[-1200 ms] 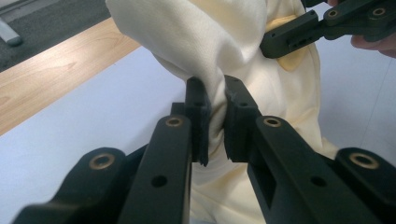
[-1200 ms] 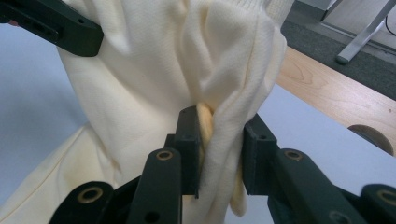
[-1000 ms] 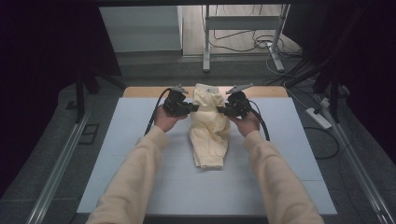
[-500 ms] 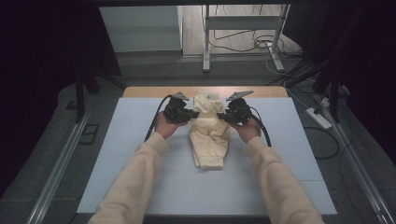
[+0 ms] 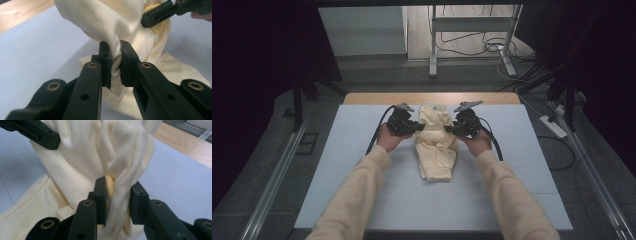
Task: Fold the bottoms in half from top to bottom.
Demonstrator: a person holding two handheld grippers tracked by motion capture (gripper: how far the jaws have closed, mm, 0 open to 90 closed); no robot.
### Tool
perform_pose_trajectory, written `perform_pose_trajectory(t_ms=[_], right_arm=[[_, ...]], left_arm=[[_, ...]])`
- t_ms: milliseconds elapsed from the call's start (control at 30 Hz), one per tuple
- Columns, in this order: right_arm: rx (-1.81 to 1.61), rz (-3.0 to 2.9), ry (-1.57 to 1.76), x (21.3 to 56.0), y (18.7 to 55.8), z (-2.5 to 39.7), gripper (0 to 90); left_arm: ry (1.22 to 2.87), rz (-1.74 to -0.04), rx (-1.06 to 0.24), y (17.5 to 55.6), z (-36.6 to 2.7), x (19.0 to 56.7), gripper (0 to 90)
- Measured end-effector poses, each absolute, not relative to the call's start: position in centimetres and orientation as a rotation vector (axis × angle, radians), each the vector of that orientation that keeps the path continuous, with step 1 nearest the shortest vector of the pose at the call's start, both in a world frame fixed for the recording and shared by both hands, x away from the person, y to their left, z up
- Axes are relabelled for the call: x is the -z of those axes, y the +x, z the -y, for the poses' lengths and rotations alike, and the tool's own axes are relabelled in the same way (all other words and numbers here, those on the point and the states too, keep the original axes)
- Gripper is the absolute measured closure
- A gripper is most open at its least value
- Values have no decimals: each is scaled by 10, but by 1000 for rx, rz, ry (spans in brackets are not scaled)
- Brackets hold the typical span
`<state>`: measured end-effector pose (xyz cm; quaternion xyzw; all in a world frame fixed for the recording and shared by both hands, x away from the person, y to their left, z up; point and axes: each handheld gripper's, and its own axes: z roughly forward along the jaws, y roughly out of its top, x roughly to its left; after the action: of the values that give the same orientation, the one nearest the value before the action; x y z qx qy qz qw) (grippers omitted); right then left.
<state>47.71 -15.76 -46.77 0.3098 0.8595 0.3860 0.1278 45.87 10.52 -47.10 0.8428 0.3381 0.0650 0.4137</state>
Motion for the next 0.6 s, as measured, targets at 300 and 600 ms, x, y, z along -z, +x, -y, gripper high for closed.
perform_pose_trajectory(t_ms=[300, 600], right_arm=[[-1133, -2517, 913, 473, 472, 159, 706], [-1152, -2524, 908, 478, 464, 161, 703]], left_arm=[[2121, -847, -144, 455, -106, 477, 803], [2129, -830, -147, 446, -106, 482, 799]])
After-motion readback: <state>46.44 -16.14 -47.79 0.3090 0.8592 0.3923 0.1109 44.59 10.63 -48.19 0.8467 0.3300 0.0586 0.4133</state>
